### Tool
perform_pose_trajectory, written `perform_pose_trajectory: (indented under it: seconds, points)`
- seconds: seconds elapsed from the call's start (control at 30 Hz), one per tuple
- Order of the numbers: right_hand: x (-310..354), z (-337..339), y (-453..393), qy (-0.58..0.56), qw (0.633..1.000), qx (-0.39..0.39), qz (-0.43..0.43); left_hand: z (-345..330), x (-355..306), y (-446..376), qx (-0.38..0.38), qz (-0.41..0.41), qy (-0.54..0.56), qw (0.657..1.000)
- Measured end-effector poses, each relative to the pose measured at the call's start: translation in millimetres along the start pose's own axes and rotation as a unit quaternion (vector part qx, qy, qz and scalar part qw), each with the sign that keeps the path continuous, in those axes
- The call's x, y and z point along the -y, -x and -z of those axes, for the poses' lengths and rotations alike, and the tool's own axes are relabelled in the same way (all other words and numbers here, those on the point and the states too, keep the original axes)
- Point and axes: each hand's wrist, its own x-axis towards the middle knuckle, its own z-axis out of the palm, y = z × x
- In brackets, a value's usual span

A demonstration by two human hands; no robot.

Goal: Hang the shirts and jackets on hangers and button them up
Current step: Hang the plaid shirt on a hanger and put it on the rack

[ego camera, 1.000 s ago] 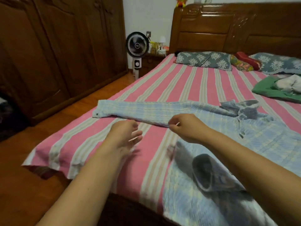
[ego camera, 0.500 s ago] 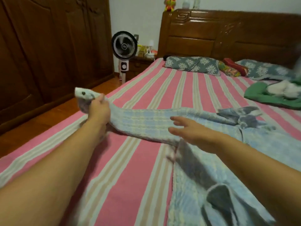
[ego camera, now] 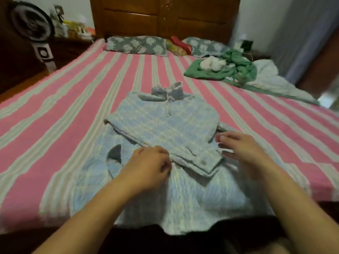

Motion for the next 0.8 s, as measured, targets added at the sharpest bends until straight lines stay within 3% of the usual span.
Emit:
perform_pose_trajectory:
  seconds: [0.07,0.17,0.37,0.47,0.53,0.6,0.7,0.8]
  points:
    - [-26,7,11,0.129,0.981,0.062,0.131,-7,2,3,-0.052,0.012,0.032,0.998]
    - [-35,18,13,0.249,0.927,0.145,0.242,-12,-2,0,-0.120,-0.027,0.082,0.989]
    - [-39,-2,-12,0.330,0.876,0.180,0.302,-34,-24,-16,-0.093,-0.122,-0.027,0.988]
    - [-30,-8,-15,0.345,0.857,0.225,0.309,-32,-27,-27,-0.097,-0.093,-0.013,0.991]
    - [-25,-12,-9,0.329,0.868,0.232,0.291,-28,-34,-31,-0.072,-0.035,0.032,0.996]
    - [-19,-19,-6,0.277,0.906,0.179,0.266,-16,-39,-33,-0.075,0.022,0.090,0.993]
    - [0,-40,9,0.015,0.979,0.077,0.187,3,-39,-28,-0.237,0.089,0.121,0.960]
    - [7,-71,35,-0.258,0.958,0.109,0.065,4,-44,-19,-0.345,0.156,0.089,0.921]
